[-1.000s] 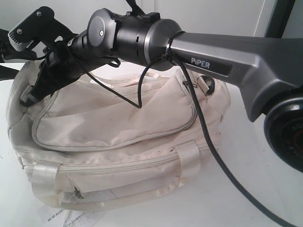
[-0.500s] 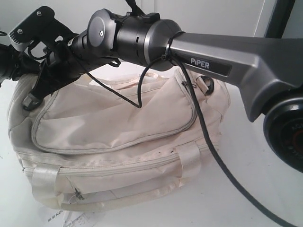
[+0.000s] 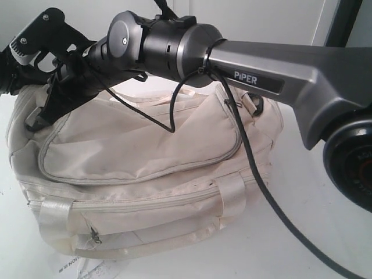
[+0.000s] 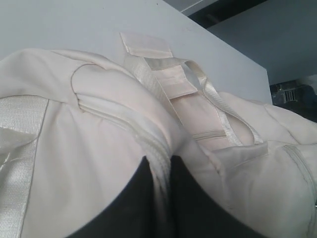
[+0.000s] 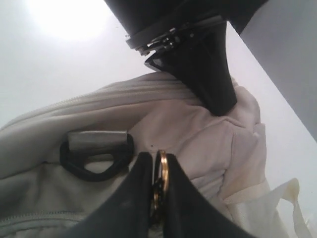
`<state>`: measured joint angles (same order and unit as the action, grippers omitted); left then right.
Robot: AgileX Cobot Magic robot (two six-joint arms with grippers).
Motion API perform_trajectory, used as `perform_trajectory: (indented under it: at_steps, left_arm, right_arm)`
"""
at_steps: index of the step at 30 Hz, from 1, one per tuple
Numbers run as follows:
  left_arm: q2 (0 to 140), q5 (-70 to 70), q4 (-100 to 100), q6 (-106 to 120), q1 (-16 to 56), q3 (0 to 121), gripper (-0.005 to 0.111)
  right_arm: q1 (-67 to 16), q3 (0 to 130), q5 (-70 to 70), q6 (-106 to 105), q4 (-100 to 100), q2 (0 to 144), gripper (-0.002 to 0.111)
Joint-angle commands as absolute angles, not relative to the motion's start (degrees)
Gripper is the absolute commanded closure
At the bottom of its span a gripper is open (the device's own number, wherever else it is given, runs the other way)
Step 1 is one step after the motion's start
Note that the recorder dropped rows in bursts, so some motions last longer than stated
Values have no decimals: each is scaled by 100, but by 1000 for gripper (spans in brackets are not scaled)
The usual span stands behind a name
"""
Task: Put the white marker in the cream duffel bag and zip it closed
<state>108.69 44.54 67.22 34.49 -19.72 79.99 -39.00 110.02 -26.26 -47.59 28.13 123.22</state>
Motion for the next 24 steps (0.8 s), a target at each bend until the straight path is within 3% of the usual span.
perform_trajectory:
  at_steps: [1,24]
  left_arm:
    - [10844,4045,7113,3468,-2066,8014,107]
    - [10877,3959,7196,3429,-2100,8014,107]
  right_arm:
    - [-3939,11010,-3067,-4795,2877,12251,108]
    - [-3943,11010,-4268,-5036,4057,12178,108]
